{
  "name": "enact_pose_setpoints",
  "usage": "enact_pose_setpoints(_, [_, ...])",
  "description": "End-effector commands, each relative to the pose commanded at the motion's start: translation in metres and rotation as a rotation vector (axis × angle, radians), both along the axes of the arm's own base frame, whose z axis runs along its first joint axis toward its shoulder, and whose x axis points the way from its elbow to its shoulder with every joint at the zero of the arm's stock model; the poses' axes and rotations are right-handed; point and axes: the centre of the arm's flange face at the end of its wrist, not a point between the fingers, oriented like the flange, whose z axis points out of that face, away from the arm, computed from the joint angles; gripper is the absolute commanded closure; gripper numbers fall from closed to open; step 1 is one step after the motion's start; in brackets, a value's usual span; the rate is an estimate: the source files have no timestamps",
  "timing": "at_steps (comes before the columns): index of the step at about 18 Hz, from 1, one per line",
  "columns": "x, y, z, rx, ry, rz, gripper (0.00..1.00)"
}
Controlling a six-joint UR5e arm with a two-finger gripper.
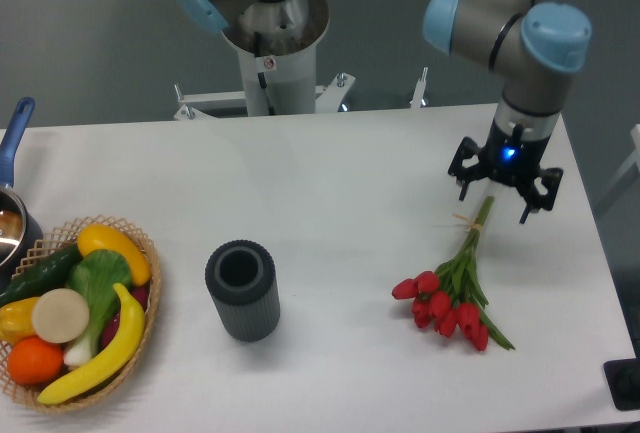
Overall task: Pick up the flowers from the table
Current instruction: 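Move the open gripper down over the tulip stems, then close the gripper around the tulip stems above the blooms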
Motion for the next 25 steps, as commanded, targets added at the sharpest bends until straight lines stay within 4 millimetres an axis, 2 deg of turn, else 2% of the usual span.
enact_pose_setpoints(5, [-0.008,0.005,-0.030,-0.013,-0.039,-0.005,0.00])
enact_pose_setpoints(13, [-0.012,0.013,-0.054,-0.023,-0.060,-0.017,0.00])
enact_pose_setpoints(14, [-0.014,0.014,-0.058,-0.028,-0.061,-0.019,0.03])
enact_pose_setpoints(25, [-0.010,0.023,-0.072,-0.036,-0.076,-0.057,0.01])
